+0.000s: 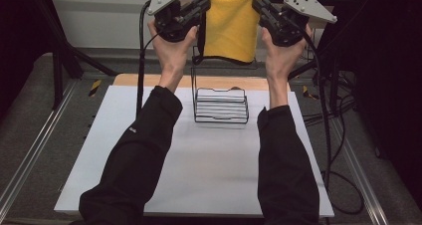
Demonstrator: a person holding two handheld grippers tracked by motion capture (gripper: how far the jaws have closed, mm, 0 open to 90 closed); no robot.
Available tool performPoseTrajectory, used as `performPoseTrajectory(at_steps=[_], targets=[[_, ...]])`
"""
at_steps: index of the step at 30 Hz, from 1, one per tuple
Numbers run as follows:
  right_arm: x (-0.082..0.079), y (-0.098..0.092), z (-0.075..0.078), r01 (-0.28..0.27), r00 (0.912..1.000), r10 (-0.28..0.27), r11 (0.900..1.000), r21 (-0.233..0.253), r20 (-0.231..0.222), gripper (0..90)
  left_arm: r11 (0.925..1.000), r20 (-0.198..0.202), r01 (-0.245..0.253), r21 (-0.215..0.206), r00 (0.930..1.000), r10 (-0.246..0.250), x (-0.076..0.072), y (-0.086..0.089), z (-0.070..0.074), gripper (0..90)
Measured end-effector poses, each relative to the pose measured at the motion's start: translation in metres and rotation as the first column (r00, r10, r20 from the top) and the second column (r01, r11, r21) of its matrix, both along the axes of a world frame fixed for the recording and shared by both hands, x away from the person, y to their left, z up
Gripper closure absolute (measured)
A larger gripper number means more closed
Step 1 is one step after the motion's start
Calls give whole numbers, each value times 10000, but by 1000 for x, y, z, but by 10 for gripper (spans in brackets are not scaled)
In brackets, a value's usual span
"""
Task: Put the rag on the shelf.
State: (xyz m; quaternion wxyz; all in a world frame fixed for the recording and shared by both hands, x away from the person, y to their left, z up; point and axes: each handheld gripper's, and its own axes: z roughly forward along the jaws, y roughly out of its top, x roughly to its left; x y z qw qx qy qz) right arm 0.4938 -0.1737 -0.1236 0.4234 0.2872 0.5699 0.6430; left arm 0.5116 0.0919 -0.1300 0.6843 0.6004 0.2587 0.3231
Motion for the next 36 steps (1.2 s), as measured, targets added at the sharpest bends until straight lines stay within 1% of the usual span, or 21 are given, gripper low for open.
performPoseTrajectory(at_steps=[4,7,9,10,12,13,15,21,23,27,29,32,33,36], targets=[[8,-1,-3,-20,9998,19,10000,-46,-187,839,10000,-173,51,-39,9998,-52,5,0,-4,803],[11,-2,-5,5,9997,-8,9999,-112,-235,839,9999,-190,89,46,9998,-88,5,-1,-7,802],[14,-3,-7,-38,9995,36,10000,-63,-310,839,9999,-218,60,139,9997,-57,5,-2,-10,802],[16,-4,-9,-98,9992,98,10000,17,-383,839,9999,-250,47,166,9997,-43,5,-3,-11,802],[19,-4,-13,-148,9987,148,9999,0,-492,839,9997,-295,18,224,9996,-11,6,-2,-15,802],[20,-4,-15,-191,9983,194,9998,59,-554,839,9999,-350,38,153,9994,-33,7,-2,-17,803],[22,-5,-21,-260,9976,264,9996,65,-643,839,9997,-440,46,241,9990,-35,9,-1,-23,802],[23,-5,-35,-313,9961,293,9993,-223,-837,838,9991,-615,84,415,9981,-59,10,0,-37,802],[23,-5,-39,-324,9951,295,9990,-295,-943,838,9983,-675,116,575,9977,-77,10,2,-42,802],[23,-5,-51,-390,9909,321,9979,-509,-1304,836,9972,-833,110,739,9965,-48,9,4,-54,802],[22,-6,-57,-448,9888,356,9972,-603,-1450,837,9964,-896,215,824,9959,-141,7,5,-60,802],[21,-7,-65,-548,9861,446,9967,-600,-1599,836,9958,-1014,301,861,9946,-213,4,5,-67,802],[21,-7,-67,-577,9858,468,9963,-635,-1612,836,9964,-1048,329,778,9942,-247,3,5,-69,802],[18,-8,-70,-652,9838,536,9959,-627,-1713,835,9953,-1090,368,896,9937,-269,0,6,-73,801]])
